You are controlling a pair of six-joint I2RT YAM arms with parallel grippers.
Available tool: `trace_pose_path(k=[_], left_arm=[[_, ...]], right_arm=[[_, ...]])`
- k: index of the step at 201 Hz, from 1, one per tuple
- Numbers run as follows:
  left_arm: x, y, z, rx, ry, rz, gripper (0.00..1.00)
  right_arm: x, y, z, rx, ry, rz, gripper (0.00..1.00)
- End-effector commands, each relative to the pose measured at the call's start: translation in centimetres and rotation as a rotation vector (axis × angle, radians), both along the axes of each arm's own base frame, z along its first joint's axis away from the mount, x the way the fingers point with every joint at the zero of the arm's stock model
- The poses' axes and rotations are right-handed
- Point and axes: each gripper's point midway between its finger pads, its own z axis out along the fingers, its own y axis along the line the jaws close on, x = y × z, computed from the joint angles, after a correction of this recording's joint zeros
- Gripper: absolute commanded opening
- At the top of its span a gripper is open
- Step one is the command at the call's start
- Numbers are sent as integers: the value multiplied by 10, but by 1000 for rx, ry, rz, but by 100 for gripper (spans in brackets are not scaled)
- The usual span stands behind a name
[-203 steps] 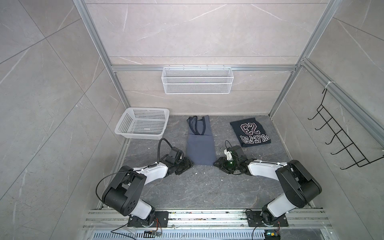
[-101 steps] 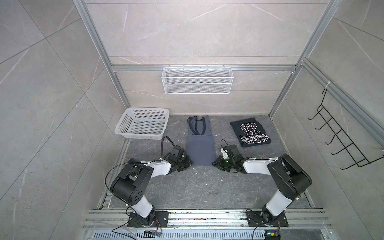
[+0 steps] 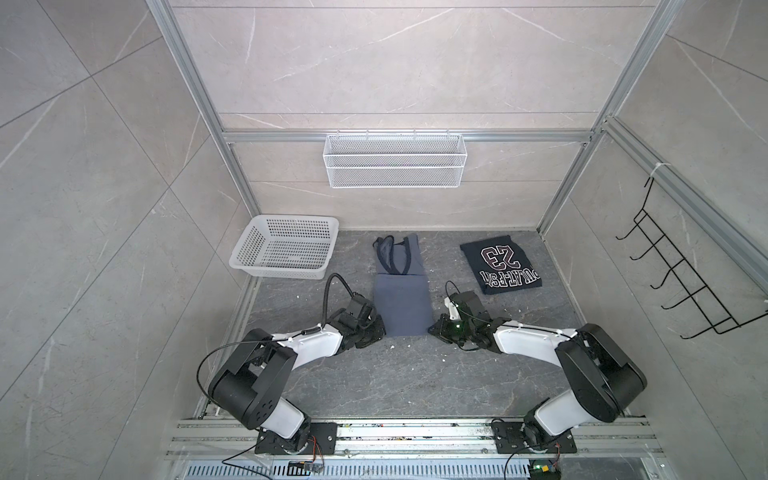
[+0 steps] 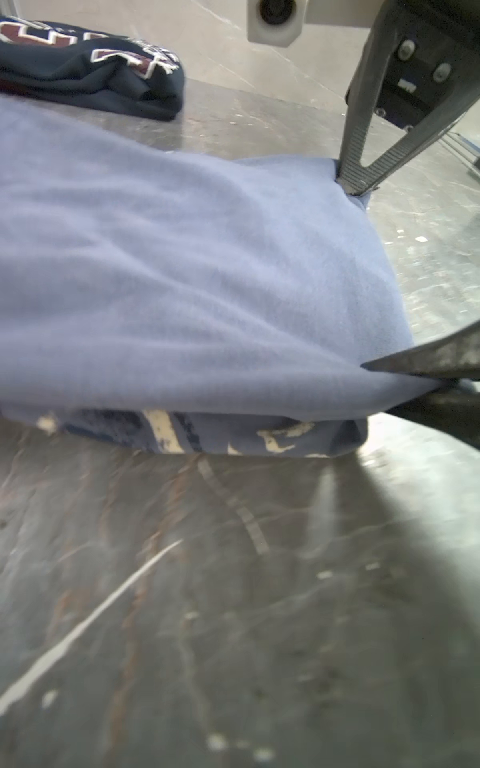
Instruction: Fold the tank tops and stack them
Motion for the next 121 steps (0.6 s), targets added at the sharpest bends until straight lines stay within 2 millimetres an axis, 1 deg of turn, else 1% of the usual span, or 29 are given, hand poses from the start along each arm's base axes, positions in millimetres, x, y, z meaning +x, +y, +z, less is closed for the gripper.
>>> trace_pose_path(k=[1,14,28,43,54,58,72,89,105,121], left_arm=[[-19,10,15,45,-2,32,0],[-31,14,27,55,2,56,0],[-45,15,41,52,8,67,0],[-54,11,66,23,-12,71,0],[-56,7,86,-3,-36,67,0],[-56,7,93,-10,-41,67,0],[-55,5,114,-33,-59,72,0],[-49,3,140,-51,-96,82,0],[-37,4,162,-49,-149,95,1],[-20,7,174,-55,-168,117,1]], right_arm=[[-19,-12,6,-47,13,-16,0],[-28,-13,17,-42,3,-8,0],[-37,-11,36,-37,-24,5,0],[-43,-10,59,-34,-53,17,0],[-46,-10,75,-27,-77,21,0],[-46,-9,85,-21,-91,20,0],[-43,-9,110,-11,-129,16,0],[-35,-7,138,-8,-180,16,0],[-24,-1,160,-4,-218,24,0],[-9,6,175,-14,-249,16,0]])
